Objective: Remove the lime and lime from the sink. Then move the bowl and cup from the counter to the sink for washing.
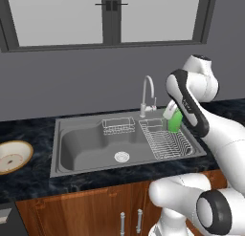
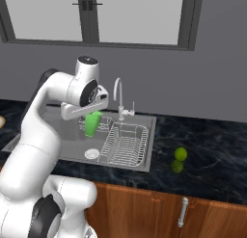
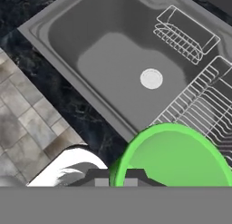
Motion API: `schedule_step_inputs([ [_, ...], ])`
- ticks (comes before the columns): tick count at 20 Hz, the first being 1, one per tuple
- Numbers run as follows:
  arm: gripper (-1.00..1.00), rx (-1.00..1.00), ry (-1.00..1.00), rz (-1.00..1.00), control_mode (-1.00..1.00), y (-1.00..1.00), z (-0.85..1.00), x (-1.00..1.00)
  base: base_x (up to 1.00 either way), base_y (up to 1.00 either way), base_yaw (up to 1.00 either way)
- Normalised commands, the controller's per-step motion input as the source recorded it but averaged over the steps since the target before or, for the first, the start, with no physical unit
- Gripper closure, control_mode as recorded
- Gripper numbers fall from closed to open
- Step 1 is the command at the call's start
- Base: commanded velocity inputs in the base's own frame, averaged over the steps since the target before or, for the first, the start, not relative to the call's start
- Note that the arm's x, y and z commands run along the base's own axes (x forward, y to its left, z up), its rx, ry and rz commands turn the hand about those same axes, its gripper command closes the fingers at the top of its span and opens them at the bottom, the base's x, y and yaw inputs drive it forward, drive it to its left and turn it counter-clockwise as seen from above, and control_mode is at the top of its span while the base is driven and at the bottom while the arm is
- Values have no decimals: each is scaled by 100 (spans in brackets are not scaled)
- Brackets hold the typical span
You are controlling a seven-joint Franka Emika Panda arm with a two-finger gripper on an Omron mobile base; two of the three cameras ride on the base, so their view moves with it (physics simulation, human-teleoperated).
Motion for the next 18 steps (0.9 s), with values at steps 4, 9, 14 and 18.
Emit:
schedule_step_inputs([
  [4, 100, -2, 4, 0, -100, 56, -9, 0, 0, 0, 0],
  [9, 100, -2, 3, 0, -100, 52, -19, 1, 0, 0, 0],
  [14, 100, -6, 0, 0, -100, 48, -21, 18, 0, 0, 0],
  [18, 100, -9, 0, 0, -100, 43, -20, 29, 0, 0, 0],
])
